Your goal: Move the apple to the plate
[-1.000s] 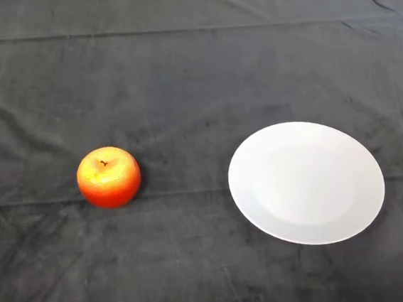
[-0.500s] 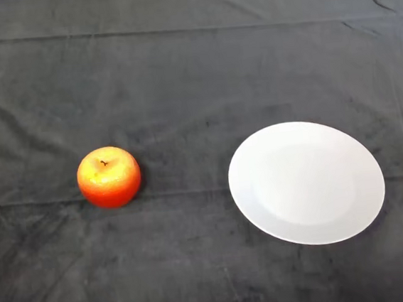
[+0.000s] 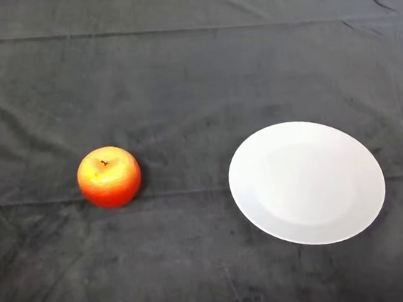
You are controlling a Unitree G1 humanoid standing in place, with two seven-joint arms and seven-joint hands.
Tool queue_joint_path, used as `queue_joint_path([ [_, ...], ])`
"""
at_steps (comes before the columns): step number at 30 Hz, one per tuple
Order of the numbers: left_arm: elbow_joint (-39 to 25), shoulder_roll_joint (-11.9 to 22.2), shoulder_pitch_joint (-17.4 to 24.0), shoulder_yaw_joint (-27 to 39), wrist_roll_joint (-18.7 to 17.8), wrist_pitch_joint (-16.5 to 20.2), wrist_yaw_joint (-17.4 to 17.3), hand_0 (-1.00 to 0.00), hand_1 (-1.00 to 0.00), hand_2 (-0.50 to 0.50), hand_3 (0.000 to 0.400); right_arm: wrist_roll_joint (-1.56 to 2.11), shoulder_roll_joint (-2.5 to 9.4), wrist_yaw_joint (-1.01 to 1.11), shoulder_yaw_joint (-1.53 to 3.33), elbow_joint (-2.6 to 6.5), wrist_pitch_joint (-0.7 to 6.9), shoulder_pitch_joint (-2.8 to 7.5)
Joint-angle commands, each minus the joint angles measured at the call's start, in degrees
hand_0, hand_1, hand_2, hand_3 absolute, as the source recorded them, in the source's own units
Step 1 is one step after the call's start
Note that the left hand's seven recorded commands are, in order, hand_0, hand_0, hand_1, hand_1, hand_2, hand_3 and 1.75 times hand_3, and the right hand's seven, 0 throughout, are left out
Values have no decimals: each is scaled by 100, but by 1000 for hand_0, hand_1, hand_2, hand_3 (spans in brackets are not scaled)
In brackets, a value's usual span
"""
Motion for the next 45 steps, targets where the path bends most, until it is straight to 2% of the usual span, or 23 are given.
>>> queue_joint_path([
  [1, -304, -152, -251, -125, 131, -66, -28, 0, 0, 0, 0, -8, -72, -16, -78, -9, -20, -8],
  [8, -372, -451, -420, -360, 378, -153, -64, 0, 0, 0, 0, -8, -70, -18, -77, -14, -20, -6],
  [19, -458, -772, -616, -685, 700, -223, -310, 0, 0, 0, 0, -8, -66, -22, -75, -23, -19, -3],
  [45, -491, -1646, -623, -1560, 1483, -472, -873, 0, 0, 0, 0, -7, -58, -32, -72, -44, -18, 4],
])
